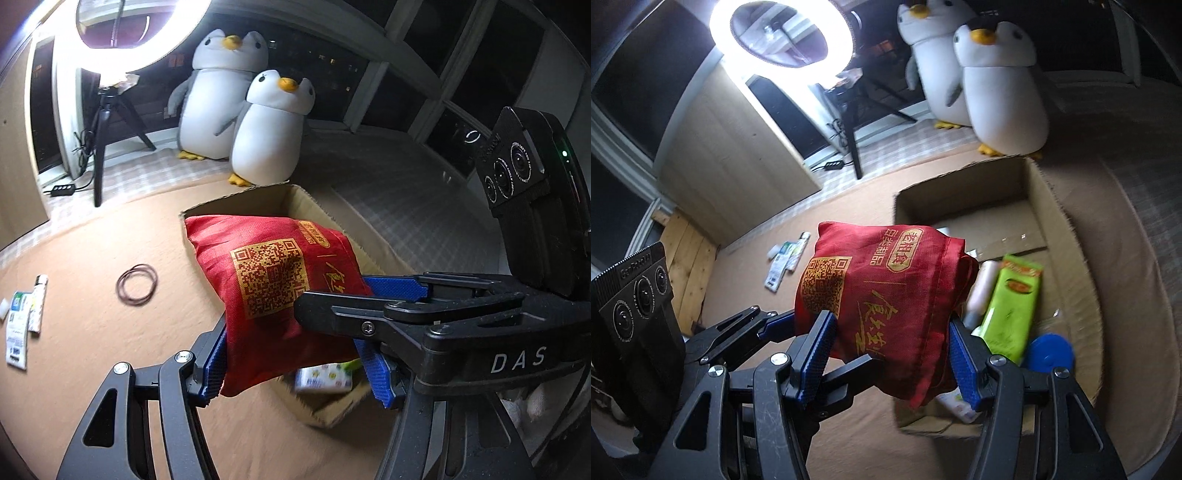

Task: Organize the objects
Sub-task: 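Carry the red bag over the box and open the right tool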

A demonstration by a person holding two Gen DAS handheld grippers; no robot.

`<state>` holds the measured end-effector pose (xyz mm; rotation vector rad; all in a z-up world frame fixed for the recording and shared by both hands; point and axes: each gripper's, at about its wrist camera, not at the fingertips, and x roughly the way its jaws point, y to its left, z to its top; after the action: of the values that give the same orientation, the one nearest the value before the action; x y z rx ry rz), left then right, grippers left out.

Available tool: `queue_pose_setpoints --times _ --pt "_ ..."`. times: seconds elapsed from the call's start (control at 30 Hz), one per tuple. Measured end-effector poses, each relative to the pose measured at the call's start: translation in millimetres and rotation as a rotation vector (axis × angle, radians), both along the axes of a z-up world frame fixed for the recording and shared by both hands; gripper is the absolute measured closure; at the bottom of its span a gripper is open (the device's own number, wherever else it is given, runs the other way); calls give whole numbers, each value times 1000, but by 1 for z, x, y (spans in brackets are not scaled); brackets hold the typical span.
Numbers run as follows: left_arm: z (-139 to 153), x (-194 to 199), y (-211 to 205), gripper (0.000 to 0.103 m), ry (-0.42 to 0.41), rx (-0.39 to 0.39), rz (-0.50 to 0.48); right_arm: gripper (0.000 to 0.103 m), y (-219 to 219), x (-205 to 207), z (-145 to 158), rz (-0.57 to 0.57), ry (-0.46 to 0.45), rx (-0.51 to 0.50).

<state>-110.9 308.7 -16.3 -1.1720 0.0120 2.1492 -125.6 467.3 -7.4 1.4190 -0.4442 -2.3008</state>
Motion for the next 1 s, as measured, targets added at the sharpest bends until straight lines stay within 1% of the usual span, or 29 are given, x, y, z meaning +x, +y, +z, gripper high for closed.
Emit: queue_pose_setpoints --times 0.23,0.57,0.83,0.9,0.97,1.0 --pt "-17 -21 24 38 -25 -8 -4 47 14 -16 -12 -25 -10 19" --pt "-35 -36 45 39 -41 -31 -19 47 29 -30 -28 -52 -34 27" --pt "-37 -43 49 39 -41 -34 -29 47 33 -34 -30 -63 -35 27" --pt "-37 -44 49 35 -41 -40 -24 47 33 -34 -29 -66 -33 34" --pt "-36 -43 47 25 -38 -48 -11 47 33 -34 -27 -82 -28 58" --pt "-36 -44 46 24 -39 -48 -6 47 33 -35 -27 -93 -28 71"
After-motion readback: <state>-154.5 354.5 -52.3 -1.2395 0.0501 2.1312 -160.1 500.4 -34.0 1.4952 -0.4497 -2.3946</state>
